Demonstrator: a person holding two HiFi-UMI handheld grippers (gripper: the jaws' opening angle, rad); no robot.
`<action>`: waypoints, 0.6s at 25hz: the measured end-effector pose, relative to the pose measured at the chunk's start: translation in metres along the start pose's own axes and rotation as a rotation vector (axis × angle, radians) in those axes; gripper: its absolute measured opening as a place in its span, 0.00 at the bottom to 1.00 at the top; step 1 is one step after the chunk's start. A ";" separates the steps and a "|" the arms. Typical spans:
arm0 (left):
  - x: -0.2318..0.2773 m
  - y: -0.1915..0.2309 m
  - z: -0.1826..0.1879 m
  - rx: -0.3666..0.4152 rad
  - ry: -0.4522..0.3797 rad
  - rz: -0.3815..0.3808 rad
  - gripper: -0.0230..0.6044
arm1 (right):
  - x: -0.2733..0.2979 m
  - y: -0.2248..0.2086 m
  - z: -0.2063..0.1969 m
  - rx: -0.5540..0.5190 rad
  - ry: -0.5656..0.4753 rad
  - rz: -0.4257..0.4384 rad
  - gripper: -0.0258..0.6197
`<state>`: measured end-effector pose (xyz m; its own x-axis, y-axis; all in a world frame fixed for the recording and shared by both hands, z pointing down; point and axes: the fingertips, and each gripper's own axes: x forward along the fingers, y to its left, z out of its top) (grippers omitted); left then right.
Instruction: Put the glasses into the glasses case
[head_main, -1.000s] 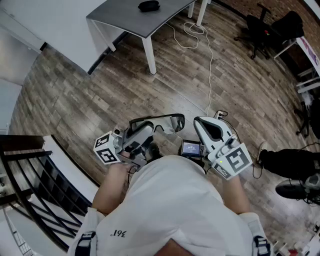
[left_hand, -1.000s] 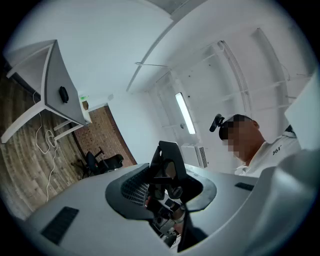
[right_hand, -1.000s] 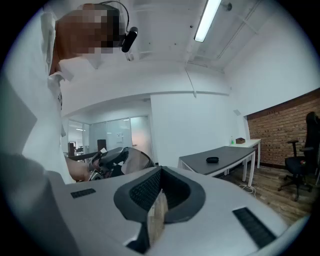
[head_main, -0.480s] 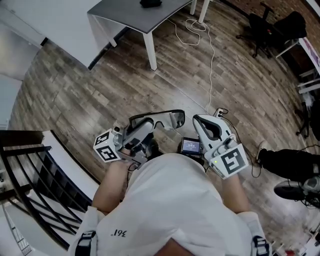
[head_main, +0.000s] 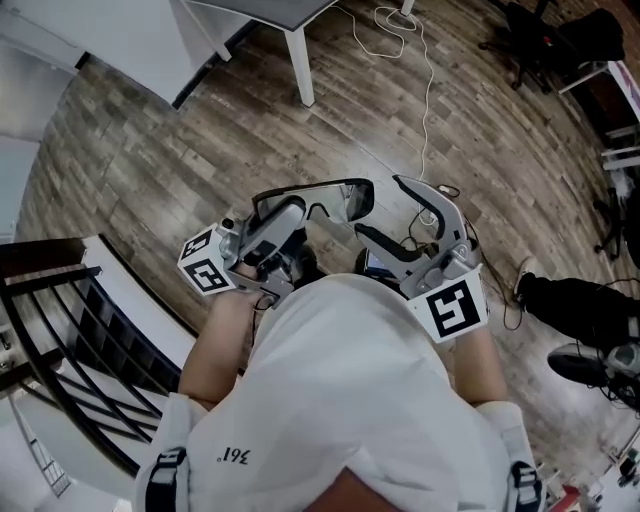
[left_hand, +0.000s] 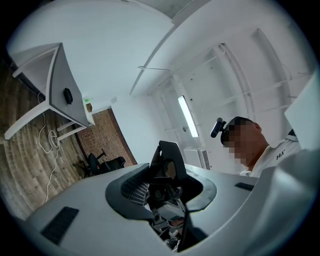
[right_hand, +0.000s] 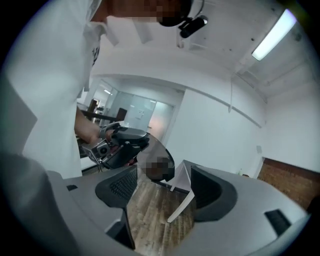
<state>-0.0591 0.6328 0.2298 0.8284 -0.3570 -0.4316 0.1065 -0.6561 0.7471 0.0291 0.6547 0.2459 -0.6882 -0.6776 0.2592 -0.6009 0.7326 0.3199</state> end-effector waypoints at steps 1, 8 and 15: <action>0.001 0.000 -0.002 -0.005 0.002 -0.002 0.27 | 0.001 0.003 -0.001 -0.048 0.013 0.023 0.54; 0.007 0.001 -0.019 -0.060 0.038 -0.036 0.27 | 0.010 0.016 -0.006 -0.185 0.091 0.199 0.62; 0.001 0.007 -0.028 -0.118 0.077 -0.031 0.27 | 0.018 0.026 -0.005 -0.168 0.100 0.229 0.59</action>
<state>-0.0421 0.6461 0.2490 0.8631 -0.2822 -0.4189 0.1933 -0.5816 0.7902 0.0031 0.6610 0.2634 -0.7498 -0.5047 0.4279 -0.3528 0.8521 0.3867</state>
